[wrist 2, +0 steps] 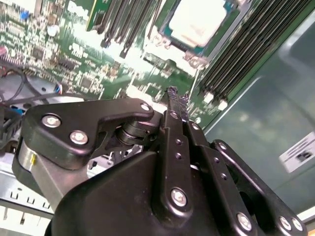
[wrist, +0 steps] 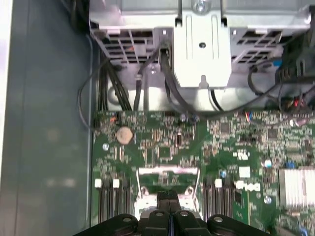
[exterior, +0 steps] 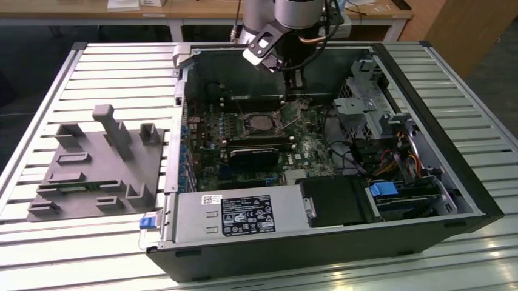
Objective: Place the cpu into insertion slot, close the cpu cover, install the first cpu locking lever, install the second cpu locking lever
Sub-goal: 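Close the cpu cover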
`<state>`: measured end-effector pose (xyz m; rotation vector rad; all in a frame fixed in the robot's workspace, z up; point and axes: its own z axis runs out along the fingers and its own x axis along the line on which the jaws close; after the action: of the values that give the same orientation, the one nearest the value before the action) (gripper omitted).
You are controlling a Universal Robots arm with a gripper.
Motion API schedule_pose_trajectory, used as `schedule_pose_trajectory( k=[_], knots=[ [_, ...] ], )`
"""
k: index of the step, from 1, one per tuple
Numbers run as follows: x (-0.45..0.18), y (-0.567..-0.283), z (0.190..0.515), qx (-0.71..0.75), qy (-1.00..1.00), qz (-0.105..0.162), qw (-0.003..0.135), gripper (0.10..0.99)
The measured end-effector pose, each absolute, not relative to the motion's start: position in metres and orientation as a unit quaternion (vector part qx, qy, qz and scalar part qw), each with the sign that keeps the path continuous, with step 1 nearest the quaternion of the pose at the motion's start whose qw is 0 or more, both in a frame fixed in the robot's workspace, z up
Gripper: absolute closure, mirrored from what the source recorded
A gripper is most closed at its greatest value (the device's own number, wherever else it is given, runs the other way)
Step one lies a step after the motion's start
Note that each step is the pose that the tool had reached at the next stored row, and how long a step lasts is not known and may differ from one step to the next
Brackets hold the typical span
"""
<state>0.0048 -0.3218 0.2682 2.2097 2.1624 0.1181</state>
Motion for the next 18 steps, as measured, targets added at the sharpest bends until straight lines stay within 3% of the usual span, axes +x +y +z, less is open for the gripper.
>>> schedule_pose_trajectory(
  k=[18],
  knots=[
    [0.042,-0.322,0.267,0.714,0.699,0.038,0.024,0.98]
  ],
)
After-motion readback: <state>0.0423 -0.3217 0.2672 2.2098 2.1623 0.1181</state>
